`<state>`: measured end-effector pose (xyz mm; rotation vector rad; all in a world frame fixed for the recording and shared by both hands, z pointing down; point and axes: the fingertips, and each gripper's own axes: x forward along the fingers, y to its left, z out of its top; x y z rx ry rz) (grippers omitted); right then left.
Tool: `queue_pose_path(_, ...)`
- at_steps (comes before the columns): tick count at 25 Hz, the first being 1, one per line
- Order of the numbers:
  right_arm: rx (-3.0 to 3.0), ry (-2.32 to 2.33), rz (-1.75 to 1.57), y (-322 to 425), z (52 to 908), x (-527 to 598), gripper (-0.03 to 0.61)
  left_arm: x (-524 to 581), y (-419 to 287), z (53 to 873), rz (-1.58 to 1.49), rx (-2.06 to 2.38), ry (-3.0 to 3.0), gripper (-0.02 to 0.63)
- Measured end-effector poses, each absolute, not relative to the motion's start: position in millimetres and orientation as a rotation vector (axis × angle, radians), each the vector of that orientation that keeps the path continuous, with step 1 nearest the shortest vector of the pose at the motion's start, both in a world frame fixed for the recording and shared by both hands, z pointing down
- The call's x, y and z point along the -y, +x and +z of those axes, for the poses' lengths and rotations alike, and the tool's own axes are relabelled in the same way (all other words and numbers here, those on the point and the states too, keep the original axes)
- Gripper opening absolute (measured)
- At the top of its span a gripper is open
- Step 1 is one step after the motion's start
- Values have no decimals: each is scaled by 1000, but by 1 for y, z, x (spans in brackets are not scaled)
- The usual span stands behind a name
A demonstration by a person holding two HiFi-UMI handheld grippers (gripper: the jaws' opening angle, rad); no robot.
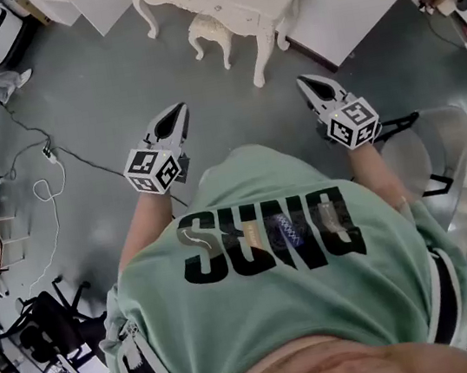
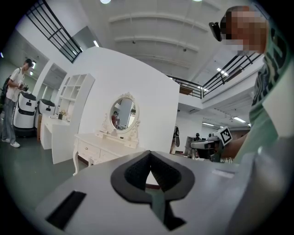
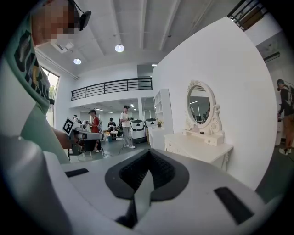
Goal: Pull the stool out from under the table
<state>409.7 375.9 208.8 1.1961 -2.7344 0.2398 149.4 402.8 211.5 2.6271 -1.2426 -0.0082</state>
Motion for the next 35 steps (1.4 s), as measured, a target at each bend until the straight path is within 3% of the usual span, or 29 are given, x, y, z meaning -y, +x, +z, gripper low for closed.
queue_pose_path(23,2792,1051,196,466,221,-351,-6,-394,217,213,27,1352,2565,8)
queue_pose_path(35,2740,1072,194,345,236,-244,-6,-275,99,241,-29,1262,2587,8)
